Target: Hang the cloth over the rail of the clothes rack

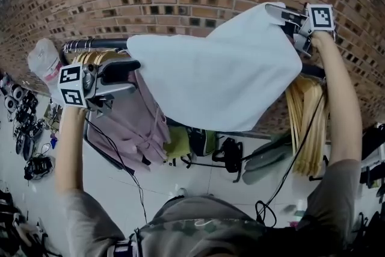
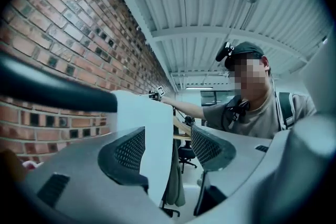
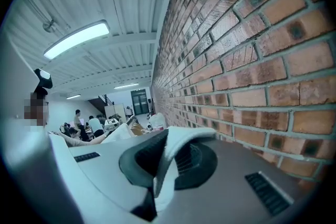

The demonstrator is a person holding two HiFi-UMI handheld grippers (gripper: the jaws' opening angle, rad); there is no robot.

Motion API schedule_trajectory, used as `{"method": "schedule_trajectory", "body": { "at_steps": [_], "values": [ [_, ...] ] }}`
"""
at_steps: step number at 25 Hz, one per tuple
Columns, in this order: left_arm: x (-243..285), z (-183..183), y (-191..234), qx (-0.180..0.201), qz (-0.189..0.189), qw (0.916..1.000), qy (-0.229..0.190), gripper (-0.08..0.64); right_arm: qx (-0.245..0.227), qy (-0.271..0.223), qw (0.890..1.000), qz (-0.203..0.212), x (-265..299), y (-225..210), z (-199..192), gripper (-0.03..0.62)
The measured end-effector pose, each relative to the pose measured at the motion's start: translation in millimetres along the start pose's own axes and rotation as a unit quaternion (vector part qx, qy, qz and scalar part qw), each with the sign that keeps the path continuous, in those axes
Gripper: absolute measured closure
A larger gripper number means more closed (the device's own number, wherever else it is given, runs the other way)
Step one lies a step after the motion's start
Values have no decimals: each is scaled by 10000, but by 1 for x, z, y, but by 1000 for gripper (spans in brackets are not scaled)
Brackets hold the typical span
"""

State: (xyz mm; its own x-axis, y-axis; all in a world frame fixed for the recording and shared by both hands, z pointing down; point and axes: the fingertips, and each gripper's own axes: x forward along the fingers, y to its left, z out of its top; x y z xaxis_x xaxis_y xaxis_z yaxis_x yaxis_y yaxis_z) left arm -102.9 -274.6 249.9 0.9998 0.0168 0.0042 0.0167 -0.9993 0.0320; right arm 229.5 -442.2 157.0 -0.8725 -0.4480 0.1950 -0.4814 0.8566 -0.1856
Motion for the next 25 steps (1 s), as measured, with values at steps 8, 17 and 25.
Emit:
{"method": "schedule_trajectory", "body": {
  "at_steps": [8, 17, 25],
  "values": [
    [-6, -43, 35, -305, 509, 9982, 16, 275, -10, 30, 10000, 62, 5, -2, 1, 574],
    [-14, -50, 53, -291, 650, 9975, 28, 275, 16, 27, 10000, 84, 7, 0, 0, 574],
    [3, -35, 56, -114, 153, 9992, -361, 296, -41, 35, 10000, 67, 1, -1, -1, 574]
  ]
}}
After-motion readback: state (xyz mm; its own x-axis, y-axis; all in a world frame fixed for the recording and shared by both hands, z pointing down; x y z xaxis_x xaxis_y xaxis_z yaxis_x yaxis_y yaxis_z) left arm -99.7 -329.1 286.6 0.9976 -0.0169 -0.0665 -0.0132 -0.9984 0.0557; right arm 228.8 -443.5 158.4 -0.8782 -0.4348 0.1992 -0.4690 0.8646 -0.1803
